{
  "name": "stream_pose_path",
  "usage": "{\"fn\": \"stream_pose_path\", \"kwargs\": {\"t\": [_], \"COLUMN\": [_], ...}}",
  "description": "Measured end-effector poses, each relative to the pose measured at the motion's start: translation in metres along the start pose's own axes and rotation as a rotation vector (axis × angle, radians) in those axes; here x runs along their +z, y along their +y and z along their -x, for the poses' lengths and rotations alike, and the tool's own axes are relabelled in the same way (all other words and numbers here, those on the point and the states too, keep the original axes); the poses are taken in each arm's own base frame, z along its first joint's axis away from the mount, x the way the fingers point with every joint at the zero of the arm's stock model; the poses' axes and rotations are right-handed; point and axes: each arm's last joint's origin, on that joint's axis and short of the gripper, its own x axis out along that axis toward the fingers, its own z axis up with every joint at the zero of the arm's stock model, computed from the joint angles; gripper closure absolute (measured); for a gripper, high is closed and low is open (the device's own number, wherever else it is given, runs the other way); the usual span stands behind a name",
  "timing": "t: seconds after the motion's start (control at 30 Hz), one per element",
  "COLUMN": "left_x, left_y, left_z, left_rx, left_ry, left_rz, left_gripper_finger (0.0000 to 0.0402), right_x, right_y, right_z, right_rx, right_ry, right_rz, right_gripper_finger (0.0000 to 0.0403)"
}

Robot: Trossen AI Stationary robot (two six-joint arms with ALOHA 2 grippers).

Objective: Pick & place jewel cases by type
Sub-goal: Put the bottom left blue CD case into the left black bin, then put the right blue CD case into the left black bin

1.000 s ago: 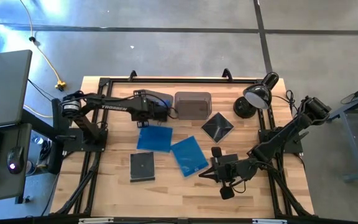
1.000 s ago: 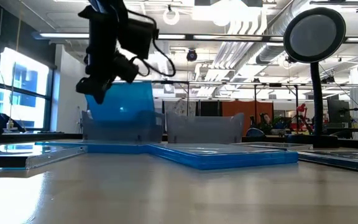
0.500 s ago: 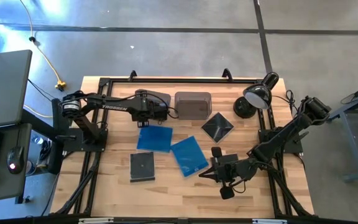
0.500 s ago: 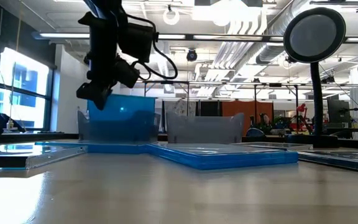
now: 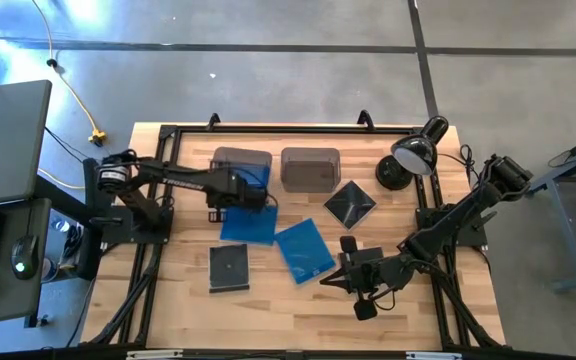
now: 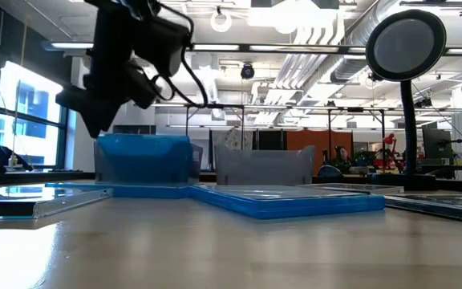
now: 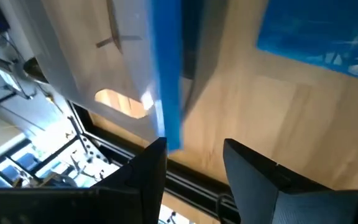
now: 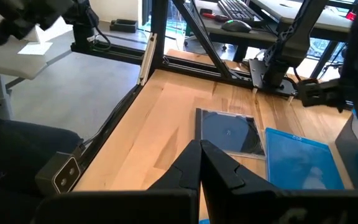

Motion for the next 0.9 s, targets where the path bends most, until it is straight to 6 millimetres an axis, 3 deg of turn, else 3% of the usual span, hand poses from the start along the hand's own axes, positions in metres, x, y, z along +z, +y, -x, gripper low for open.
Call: {"fn": "stream_pose_path", "kwargs": {"t": [0.37,0.6,0.77,0.9], "left_x": [-0.005,0.003,0.008,0.016], "left_y": [-0.053,-0.105,-0.134,-0.145], "left_z": [0.060,0.090,0.097,0.088], "left_rx": [-0.014,-0.123,-0.163,-0.162], "left_ry": [-0.222,-0.596,-0.816,-0.901], "left_rz": [0.033,0.076,-0.020,-0.061], "left_gripper_finger": [0.0247,0.0247,0.0247,0.0247], "right_x": [-0.003,-0.026,-0.046,-0.058], "right_y": [-0.002,-0.008,-0.023,-0.040], "right_z": [-0.001,-0.025,-0.040,-0.039], "right_rx": [-0.017,-0.071,-0.171,-0.255], "right_ry": [0.025,0.115,0.213,0.337], "right_rz": [0.006,0.009,-0.056,-0.105], "right_gripper_finger": [0.0402,0.0366,0.0311,0.0278]}}
